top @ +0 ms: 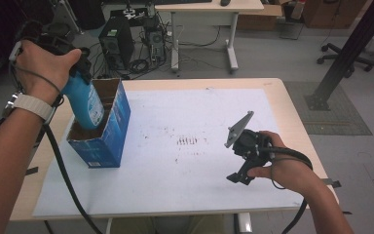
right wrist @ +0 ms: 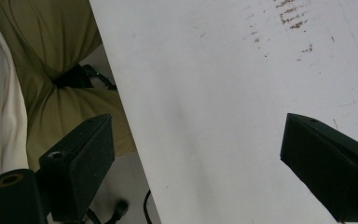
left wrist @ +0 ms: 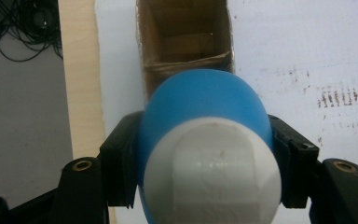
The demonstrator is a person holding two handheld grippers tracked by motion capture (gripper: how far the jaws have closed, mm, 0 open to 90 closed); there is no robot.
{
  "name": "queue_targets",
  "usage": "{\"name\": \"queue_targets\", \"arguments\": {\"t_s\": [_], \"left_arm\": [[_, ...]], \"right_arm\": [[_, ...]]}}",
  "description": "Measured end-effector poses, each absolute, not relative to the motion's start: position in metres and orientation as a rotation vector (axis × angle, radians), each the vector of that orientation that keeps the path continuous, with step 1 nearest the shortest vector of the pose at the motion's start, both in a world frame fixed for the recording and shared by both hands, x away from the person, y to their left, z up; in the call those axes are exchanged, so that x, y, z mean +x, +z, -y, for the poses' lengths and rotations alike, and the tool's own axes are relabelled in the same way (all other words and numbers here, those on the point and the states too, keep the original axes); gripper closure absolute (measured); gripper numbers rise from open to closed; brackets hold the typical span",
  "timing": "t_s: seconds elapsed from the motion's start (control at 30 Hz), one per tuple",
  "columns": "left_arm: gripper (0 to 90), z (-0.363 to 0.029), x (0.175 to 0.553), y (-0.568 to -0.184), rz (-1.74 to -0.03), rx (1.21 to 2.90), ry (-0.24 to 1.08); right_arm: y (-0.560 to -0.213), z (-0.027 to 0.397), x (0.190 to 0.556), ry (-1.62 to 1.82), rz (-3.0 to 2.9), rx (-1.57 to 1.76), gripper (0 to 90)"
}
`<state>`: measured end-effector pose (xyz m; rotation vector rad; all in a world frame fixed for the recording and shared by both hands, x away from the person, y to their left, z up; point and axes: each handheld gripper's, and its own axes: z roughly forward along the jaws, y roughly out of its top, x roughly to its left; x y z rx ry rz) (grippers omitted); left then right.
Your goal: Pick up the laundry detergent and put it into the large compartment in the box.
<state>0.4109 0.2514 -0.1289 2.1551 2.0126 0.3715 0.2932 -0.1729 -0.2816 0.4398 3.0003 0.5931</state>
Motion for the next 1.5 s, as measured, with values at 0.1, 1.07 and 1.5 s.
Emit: {"name": "queue_targets", "arguments": {"t_s": [0.1, 1.07, 1.5], "left_arm": [[37.4, -0.253, 0.412, -0.136, -2.015, 2.157, 0.370], [37.4, -0.251, 0.418, -0.196, -2.010, 2.190, 0.400], [37.4, -0.253, 0.420, -0.222, -2.010, 2.196, 0.400]], "right_arm": [[-0.282, 0.173, 0.293, 0.593, -3.002, 0.443, 10.2], [-0.286, 0.175, 0.293, 0.594, -3.006, 0.462, 10.2], [-0.288, 0.174, 0.293, 0.593, -3.011, 0.464, 10.2]]}}
